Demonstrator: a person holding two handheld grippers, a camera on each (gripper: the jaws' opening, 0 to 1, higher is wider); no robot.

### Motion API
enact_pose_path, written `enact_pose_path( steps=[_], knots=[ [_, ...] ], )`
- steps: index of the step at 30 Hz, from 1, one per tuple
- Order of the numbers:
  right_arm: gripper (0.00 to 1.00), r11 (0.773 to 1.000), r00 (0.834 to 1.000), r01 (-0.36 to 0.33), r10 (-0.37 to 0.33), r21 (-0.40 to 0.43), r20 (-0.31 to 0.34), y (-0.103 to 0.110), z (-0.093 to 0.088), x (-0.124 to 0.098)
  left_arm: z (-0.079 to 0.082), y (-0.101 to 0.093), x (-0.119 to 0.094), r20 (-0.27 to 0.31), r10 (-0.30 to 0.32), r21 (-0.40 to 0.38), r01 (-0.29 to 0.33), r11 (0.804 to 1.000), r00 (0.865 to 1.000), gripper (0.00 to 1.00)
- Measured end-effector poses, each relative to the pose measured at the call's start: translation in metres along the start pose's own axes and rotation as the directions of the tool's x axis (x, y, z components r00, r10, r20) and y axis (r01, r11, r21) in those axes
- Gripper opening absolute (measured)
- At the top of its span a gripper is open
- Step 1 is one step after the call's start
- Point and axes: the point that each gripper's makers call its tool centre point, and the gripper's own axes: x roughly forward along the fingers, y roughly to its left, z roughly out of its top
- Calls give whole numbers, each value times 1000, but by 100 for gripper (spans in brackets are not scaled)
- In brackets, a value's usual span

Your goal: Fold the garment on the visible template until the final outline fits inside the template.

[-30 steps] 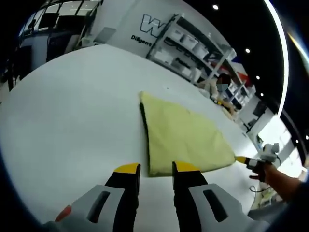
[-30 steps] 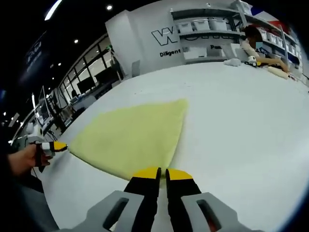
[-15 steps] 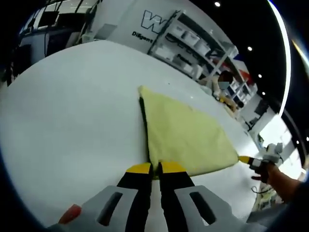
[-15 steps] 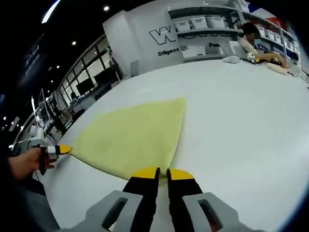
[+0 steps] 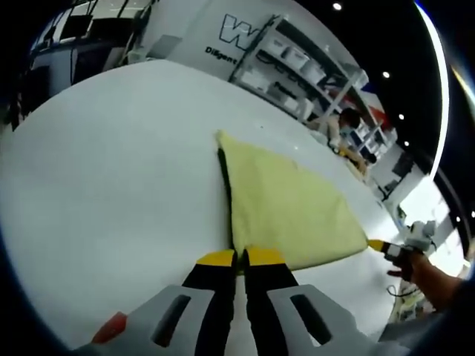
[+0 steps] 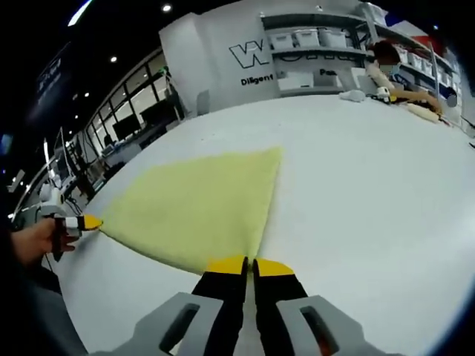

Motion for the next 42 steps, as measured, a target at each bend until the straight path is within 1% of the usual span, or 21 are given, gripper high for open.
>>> enact_pose_path(
  steps=[4,7,9,10,13,16,20,22,25,29,30,32,34,36,38,42],
  knots=[
    [0,1000,1000,-10,10,-3,-2,1,3,-2,-2,-1,-2,-11,-1,6,1,1000,1000,0],
    [0,999,999,-31,30,-39,-31,6,2,-8,-5,-1,-8,-22,-1,10,1,1000,1000,0],
    [0,997,997,-33,28,-64,-70,9,-4,-14,-8,-2,-11,-36,-6,15,7,1000,999,0],
    [0,997,997,-33,28,-69,-75,10,-6,-16,-11,-3,-14,-49,-7,22,8,1000,999,0],
    [0,996,995,-43,36,-72,-88,15,-12,-27,-16,-5,-22,-60,-9,24,10,1000,998,0],
    [0,996,996,-41,35,-78,-86,18,-16,-35,-24,-6,-27,-82,-10,14,11,1000,997,0],
    [0,991,994,-22,8,-129,-107,17,-24,-45,-35,-13,-36,-116,-8,42,13,999,993,0],
    [0,993,994,-24,11,-117,-111,18,-26,-50,-38,-14,-40,-121,-3,68,12,998,993,0],
    [0,993,993,-23,9,-120,-116,21,-28,-55,-43,-15,-46,-129,3,66,6,998,992,0],
    [0,992,991,-20,3,-128,-133,26,-32,-63,-46,-16,-52,-140,13,85,-1,996,990,0],
    [0,991,991,-20,2,-134,-136,27,-34,-64,-46,-14,-52,-139,17,102,-3,995,990,0],
    [0,985,989,-10,-16,-174,-149,25,-39,-64,-49,-14,-52,-147,23,120,-6,993,989,0],
    [0,987,985,-8,-21,-163,-172,23,-46,-62,-54,-13,-51,-159,31,132,-10,991,987,0],
    [0,987,985,-4,-23,-159,-169,21,-48,-61,-55,-12,-50,-160,32,129,-12,992,987,0],
    [0,984,983,-6,-26,-176,-180,21,-51,-59,-55,-12,-50,-156,36,152,-12,988,987,0],
    [0,976,980,0,-43,-216,-194,22,-56,-58,-56,-12,-51,-156,41,169,-14,985,987,0]
  ],
)
